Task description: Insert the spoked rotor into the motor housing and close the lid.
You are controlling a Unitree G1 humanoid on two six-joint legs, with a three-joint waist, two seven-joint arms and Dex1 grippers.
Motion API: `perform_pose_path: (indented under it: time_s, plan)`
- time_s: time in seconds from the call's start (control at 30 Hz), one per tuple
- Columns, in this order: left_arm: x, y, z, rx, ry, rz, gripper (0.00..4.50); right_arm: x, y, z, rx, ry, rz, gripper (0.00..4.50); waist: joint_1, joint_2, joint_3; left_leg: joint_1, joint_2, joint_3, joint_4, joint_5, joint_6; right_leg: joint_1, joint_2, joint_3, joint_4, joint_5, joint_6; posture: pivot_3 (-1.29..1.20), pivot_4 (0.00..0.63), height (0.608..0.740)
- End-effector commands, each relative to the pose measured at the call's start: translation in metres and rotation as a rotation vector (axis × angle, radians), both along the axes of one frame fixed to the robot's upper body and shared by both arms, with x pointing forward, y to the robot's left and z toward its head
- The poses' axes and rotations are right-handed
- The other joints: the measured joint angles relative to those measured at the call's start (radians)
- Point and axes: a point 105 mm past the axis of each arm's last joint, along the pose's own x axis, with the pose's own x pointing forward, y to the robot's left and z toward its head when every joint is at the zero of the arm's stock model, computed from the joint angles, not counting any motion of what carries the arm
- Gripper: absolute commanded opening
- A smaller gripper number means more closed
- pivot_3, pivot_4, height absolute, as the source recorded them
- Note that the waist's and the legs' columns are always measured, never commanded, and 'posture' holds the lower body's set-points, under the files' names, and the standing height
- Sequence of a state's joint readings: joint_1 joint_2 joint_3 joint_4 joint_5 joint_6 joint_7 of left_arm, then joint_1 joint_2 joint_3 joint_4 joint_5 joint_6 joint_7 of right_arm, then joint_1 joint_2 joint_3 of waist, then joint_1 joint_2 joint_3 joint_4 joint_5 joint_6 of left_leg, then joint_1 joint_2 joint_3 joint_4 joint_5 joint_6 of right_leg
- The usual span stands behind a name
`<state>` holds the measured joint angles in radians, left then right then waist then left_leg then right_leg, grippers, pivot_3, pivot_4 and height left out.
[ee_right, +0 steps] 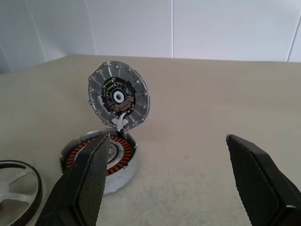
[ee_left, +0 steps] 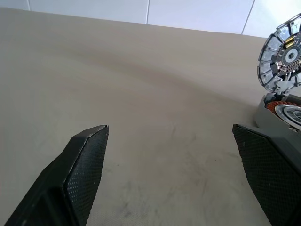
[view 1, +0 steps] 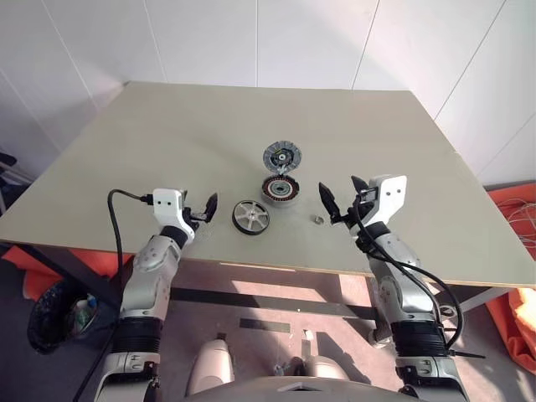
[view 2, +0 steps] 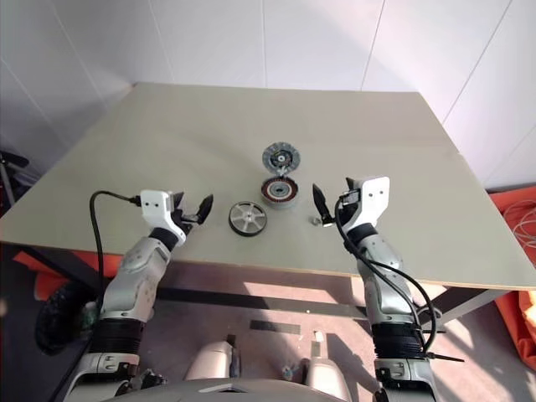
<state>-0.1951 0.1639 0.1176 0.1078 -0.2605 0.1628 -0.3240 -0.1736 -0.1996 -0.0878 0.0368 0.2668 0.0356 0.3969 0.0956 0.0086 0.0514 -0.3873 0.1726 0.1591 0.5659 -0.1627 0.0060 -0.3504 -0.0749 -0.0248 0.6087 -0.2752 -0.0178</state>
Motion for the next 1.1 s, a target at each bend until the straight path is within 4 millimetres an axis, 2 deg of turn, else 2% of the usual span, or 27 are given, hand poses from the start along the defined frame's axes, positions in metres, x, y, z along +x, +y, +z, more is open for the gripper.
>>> perform_pose_path:
  time_s: [0.03, 0.33, 0.53, 0.73, 0.83, 1.1]
  plan:
    - [-0.001, -0.005, 0.015, -0.007, -0.046, -0.073, 4.50, -0.005, 0.001, 0.004, 0.030, 0.004, 0.076, 4.46, 0.000, 0.000, 0.000, 0.000, 0.000, 0.000, 0.000, 0.000, 0.000, 0.000, 0.000, 0.000, 0.000, 0.000, 0.000, 0.00, 0.000, 0.740]
    - [-0.007, -0.013, 0.014, -0.031, -0.031, -0.124, 4.50, -0.011, 0.005, 0.001, 0.020, 0.060, 0.177, 4.46, 0.000, 0.000, 0.000, 0.000, 0.000, 0.000, 0.000, 0.000, 0.000, 0.000, 0.000, 0.000, 0.000, 0.000, 0.000, 0.00, 0.000, 0.740]
    - [-0.006, -0.013, 0.015, -0.032, -0.036, -0.127, 4.50, -0.011, -0.004, 0.005, -0.006, 0.081, 0.184, 4.46, 0.001, 0.000, 0.000, 0.000, 0.000, 0.000, 0.000, 0.000, 0.000, 0.000, 0.000, 0.000, 0.000, 0.000, 0.000, 0.00, 0.000, 0.740]
    - [-0.006, -0.013, 0.018, -0.031, -0.041, -0.142, 4.50, -0.014, -0.008, 0.000, -0.127, 0.170, 0.226, 4.46, 0.001, 0.000, 0.000, 0.000, 0.000, 0.000, 0.000, 0.000, 0.000, 0.001, 0.000, 0.000, 0.000, 0.000, 0.000, 0.00, 0.000, 0.740]
    - [-0.004, -0.011, 0.020, -0.027, -0.042, -0.144, 4.50, -0.017, -0.007, -0.007, -0.223, 0.236, 0.261, 4.46, 0.002, 0.000, 0.000, 0.001, 0.000, 0.000, 0.001, 0.000, 0.000, 0.001, 0.000, 0.000, 0.000, 0.000, 0.000, 0.00, 0.000, 0.740]
    - [-0.002, -0.016, 0.020, -0.023, -0.042, -0.159, 4.50, -0.012, 0.008, -0.008, -0.263, 0.286, 0.303, 4.46, 0.001, 0.000, 0.000, 0.002, 0.000, 0.000, 0.001, 0.000, 0.000, 0.002, 0.000, 0.000, 0.001, 0.000, -0.001, 0.00, 0.000, 0.740]
